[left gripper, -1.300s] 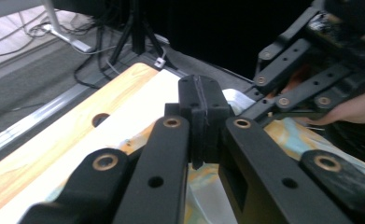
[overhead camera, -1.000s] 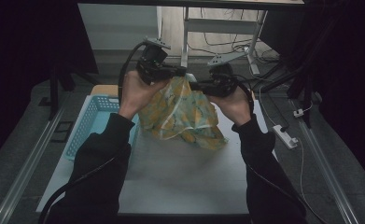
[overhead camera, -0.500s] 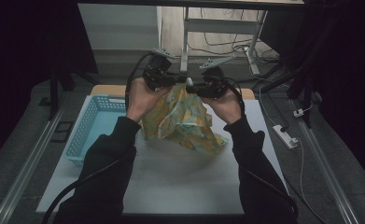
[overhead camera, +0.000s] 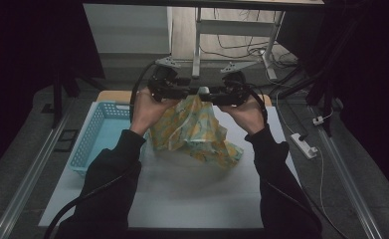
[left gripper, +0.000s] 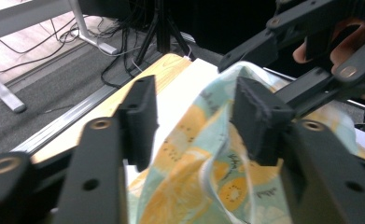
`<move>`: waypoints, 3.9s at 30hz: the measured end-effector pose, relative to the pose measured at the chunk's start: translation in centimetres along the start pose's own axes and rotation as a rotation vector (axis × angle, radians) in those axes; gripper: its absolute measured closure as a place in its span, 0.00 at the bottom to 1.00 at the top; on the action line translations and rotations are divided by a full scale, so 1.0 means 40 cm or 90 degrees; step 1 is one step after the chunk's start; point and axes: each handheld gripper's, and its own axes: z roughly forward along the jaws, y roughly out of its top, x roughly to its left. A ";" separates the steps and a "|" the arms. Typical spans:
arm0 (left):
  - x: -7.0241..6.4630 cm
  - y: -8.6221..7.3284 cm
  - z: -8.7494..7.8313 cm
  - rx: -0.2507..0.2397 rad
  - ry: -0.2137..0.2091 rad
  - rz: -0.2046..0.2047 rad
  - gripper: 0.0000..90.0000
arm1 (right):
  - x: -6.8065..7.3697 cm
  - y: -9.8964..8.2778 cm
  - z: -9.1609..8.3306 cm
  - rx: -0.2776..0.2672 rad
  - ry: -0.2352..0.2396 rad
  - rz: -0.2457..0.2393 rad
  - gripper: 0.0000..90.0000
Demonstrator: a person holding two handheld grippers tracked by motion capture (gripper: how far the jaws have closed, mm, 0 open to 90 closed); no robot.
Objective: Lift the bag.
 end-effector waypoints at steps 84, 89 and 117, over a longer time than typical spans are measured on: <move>-0.016 -0.583 -0.285 0.059 0.108 -0.161 0.00 | 0.092 -0.372 -0.020 0.023 -0.073 0.005 0.00; -0.034 -0.600 -0.310 0.060 0.113 -0.164 0.00 | 0.103 -0.391 -0.040 0.023 -0.073 0.008 0.00; -0.157 -0.751 -0.416 0.046 0.122 -0.213 0.00 | 0.129 -0.580 -0.162 0.048 -0.131 0.062 0.00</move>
